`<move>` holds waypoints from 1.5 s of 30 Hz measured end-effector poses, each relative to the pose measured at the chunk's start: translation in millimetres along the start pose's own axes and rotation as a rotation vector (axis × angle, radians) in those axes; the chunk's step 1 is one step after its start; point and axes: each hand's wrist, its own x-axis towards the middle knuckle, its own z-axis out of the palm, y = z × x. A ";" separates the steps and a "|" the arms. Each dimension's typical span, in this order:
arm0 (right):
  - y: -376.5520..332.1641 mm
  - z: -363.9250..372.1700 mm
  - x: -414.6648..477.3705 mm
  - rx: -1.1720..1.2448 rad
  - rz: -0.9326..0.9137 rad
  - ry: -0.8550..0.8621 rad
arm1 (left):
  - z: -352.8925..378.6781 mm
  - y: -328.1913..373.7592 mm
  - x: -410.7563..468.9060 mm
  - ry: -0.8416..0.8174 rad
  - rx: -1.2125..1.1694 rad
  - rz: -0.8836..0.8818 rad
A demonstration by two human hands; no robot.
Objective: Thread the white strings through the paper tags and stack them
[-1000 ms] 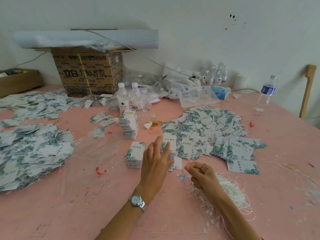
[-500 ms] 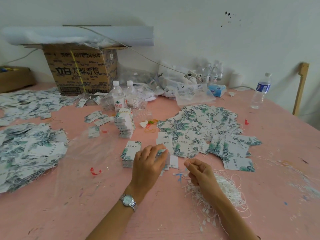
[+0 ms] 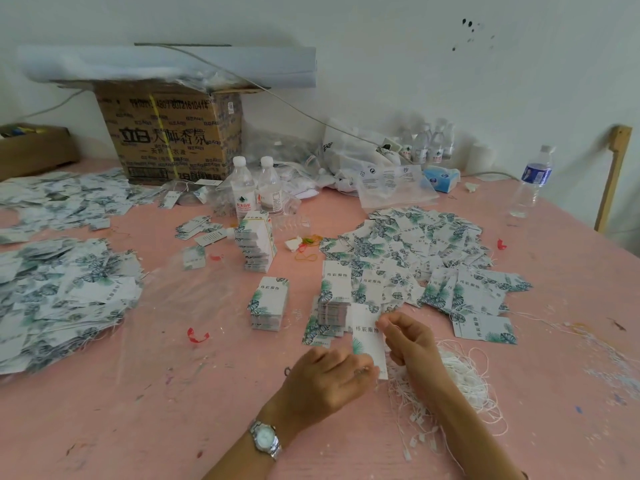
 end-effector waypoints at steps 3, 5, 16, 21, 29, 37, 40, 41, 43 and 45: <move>0.6 -1.9 -0.4 -0.039 -0.015 0.015 | -2.8 1.4 4.7 -0.074 -0.121 -0.293; 0.6 -1.5 -1.8 -0.058 -0.021 -0.022 | -7.7 -1.3 7.9 -0.094 -0.263 -0.569; 1.7 7.9 -3.5 -0.086 -0.016 -0.170 | -5.5 -2.1 -1.3 -0.081 -0.997 -1.344; 6.5 5.7 -1.9 -0.187 0.018 -0.200 | -6.0 -3.6 -1.9 -0.087 -1.074 -1.372; 6.6 9.8 -3.7 -0.170 0.072 -0.271 | -4.5 -2.7 -1.2 -0.174 -1.067 -1.327; 7.4 8.6 -3.3 -0.177 0.064 -0.277 | -2.6 -3.1 -5.6 -0.189 -1.065 -1.298; 8.3 7.2 -3.2 -0.193 0.066 -0.282 | -2.9 -2.8 -5.4 -0.215 -1.046 -1.294; 9.3 6.9 -2.9 -0.197 0.065 -0.280 | -3.4 -2.5 -5.1 -0.222 -1.031 -1.284; 11.1 6.3 -2.3 -0.199 0.062 -0.279 | -5.2 -2.1 -4.2 -0.215 -0.963 -1.241; 12.3 6.3 -1.7 -0.192 0.064 -0.278 | -8.1 -2.5 -2.5 -0.179 -0.860 -1.175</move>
